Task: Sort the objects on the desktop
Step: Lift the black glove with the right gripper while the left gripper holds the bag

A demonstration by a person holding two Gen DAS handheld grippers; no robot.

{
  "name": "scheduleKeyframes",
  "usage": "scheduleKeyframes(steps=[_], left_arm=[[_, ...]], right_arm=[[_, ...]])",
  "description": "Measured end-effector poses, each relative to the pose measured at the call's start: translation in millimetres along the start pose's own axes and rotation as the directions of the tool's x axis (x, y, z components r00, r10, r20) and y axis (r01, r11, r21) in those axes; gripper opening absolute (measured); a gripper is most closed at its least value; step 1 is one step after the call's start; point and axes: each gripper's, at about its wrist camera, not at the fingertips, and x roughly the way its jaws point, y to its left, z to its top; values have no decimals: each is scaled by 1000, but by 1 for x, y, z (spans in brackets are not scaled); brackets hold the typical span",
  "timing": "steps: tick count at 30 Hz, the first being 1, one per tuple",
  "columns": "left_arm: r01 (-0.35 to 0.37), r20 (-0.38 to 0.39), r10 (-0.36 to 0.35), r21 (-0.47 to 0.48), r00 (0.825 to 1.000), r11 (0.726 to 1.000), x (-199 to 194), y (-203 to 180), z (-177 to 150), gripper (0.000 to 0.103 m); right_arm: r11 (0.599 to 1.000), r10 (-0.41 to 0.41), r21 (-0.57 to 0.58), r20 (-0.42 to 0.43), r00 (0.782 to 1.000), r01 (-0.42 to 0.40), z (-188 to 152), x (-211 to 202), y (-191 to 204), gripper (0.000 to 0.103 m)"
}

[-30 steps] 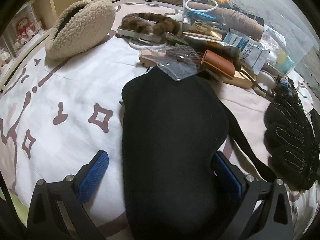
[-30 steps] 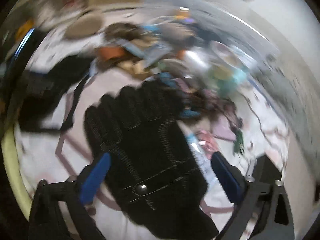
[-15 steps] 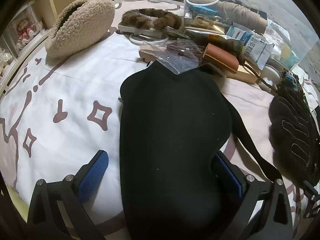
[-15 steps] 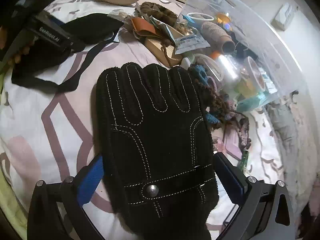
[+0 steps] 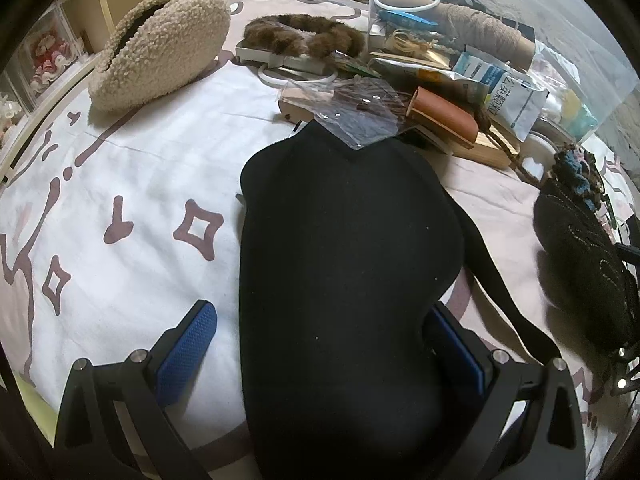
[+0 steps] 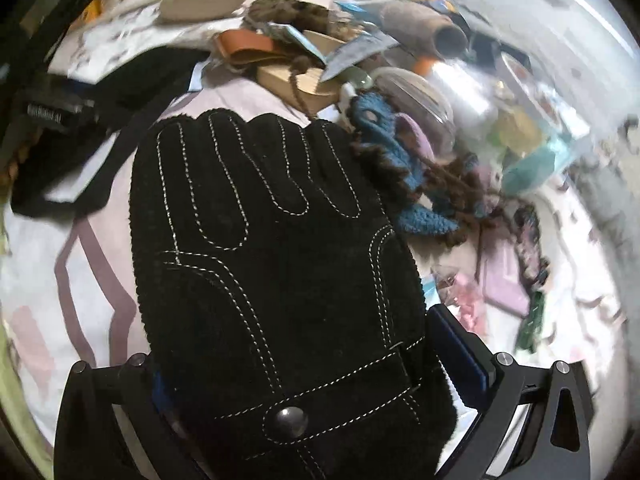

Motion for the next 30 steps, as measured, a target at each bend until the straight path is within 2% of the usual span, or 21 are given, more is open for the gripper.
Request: scheduleKeyframes(steps=[5, 9, 19, 23, 27, 30], left_arm=[[3, -5, -3, 1, 1000, 1000, 0, -1, 0, 103], [4, -4, -4, 1, 1000, 1000, 1, 0, 1, 103], [11, -5, -11, 2, 1000, 1000, 2, -1, 1, 103], [54, -6, -54, -15, 998, 998, 0, 1, 1, 102], [77, -9, -78, -25, 997, 997, -3, 2, 1, 101], [82, -10, -82, -23, 997, 996, -5, 2, 0, 98]], right_arm=[[996, 86, 37, -9, 996, -86, 1, -13, 6, 103], [991, 125, 55, -35, 992, -123, 0, -17, 12, 103], [994, 104, 40, -95, 990, -101, 1, -13, 16, 103], [988, 116, 114, -101, 988, -104, 4, -12, 9, 103], [957, 144, 265, -75, 987, -119, 10, -17, -5, 103], [953, 144, 280, -74, 987, -118, 12, -23, -1, 103]])
